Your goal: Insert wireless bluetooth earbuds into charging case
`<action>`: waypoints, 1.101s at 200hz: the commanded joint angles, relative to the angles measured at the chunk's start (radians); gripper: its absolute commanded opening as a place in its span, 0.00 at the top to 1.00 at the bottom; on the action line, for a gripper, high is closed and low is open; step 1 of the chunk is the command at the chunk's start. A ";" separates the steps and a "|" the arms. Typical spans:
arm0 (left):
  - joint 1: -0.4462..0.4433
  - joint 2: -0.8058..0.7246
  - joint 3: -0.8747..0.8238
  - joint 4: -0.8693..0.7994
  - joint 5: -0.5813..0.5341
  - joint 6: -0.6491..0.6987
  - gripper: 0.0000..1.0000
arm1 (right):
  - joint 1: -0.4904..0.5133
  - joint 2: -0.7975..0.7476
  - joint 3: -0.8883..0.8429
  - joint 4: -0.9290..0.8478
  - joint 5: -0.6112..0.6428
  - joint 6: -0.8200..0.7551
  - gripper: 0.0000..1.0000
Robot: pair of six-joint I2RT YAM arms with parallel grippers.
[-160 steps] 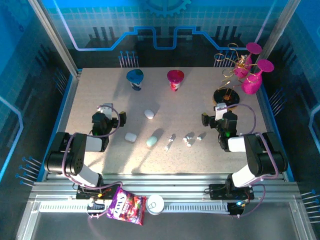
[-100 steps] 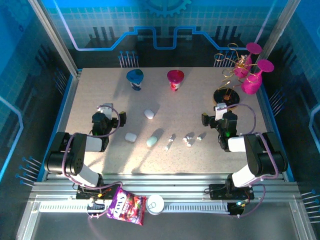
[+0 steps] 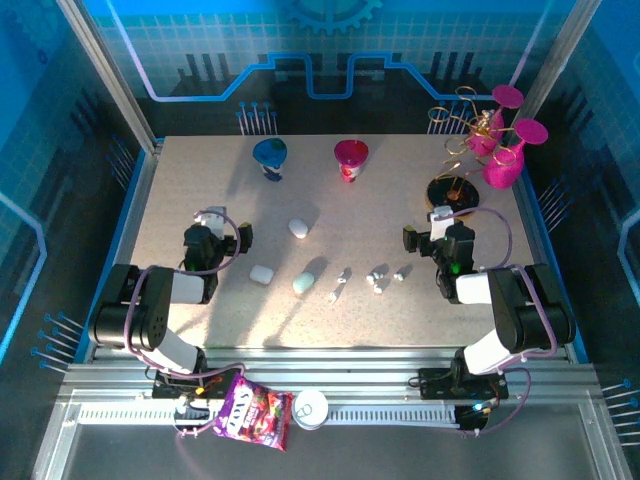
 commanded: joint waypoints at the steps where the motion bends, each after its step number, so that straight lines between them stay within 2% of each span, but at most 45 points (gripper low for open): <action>1: -0.015 -0.064 -0.006 0.011 -0.015 0.005 0.01 | -0.005 -0.006 0.009 0.046 0.002 -0.011 0.00; 23: -0.061 -0.180 -0.004 -0.097 -0.061 0.048 0.01 | 0.007 -0.081 0.009 -0.016 0.016 -0.024 0.00; 47: -0.135 -0.327 0.027 -0.278 -0.100 0.115 0.01 | 0.032 -0.205 0.057 -0.210 0.012 -0.045 0.00; 72: -0.186 -0.453 0.102 -0.514 -0.108 0.069 0.01 | 0.064 -0.313 0.121 -0.399 -0.046 0.028 0.00; 87: -0.223 -0.516 0.157 -0.659 -0.090 0.048 0.01 | 0.127 -0.347 0.177 -0.505 -0.064 0.055 0.00; 108: -0.243 -0.599 0.237 -0.853 -0.018 -0.012 0.01 | 0.263 -0.344 0.262 -0.623 -0.013 0.037 0.00; 134: -0.243 -0.660 0.316 -1.047 0.060 -0.081 0.01 | 0.412 -0.256 0.371 -0.671 0.001 0.053 0.00; 160: -0.243 -0.685 0.342 -1.150 0.083 -0.125 0.01 | 0.540 -0.101 0.492 -0.687 -0.003 0.045 0.00; 192: -0.243 -0.711 0.311 -1.183 0.065 -0.146 0.01 | 0.604 0.115 0.671 -0.734 -0.028 0.043 0.00; 220: -0.242 -0.746 0.288 -1.208 0.055 -0.166 0.01 | 0.617 0.283 0.822 -0.832 -0.025 0.041 0.07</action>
